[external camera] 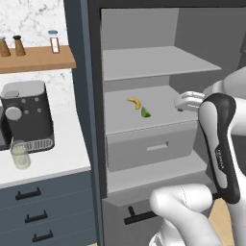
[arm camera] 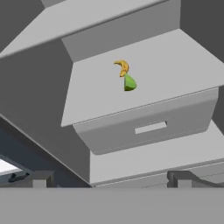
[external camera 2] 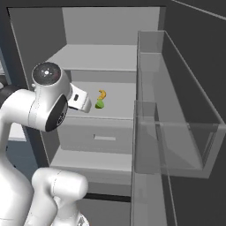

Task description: Grab a lemon wedge from the fridge and one ice cube from the ice bowl, and put them in the glass of lemonade.

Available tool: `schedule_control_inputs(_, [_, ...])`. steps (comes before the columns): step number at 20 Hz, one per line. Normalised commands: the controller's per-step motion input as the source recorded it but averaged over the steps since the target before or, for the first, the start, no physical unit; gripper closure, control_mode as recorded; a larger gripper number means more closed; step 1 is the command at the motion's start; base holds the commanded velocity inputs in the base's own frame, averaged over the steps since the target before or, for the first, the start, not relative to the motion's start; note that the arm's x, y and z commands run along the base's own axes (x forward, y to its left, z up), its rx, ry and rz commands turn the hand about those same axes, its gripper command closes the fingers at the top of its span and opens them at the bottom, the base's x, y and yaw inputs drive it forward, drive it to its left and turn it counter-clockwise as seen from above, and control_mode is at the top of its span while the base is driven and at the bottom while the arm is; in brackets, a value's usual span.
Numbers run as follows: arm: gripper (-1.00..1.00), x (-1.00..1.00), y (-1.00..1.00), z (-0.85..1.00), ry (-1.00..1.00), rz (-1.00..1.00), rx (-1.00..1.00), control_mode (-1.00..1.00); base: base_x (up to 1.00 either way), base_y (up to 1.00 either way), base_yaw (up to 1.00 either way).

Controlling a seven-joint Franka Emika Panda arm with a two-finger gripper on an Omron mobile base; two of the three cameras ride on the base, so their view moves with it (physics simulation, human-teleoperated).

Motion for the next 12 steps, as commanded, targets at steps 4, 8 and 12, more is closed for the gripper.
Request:
schedule_control_inputs(4, [-1.0,0.0,0.0,0.0,0.0,0.0,0.0,1.0,0.11,0.0,0.0])
schedule_control_inputs(8, [-1.0,0.0,0.0,0.0,0.0,0.0,0.0,-1.0,0.0,0.0,0.0])
schedule_control_inputs(12, [-1.0,0.19,0.01,-0.01,0.0,0.0,-0.01,-1.0,0.0,0.0,0.0])
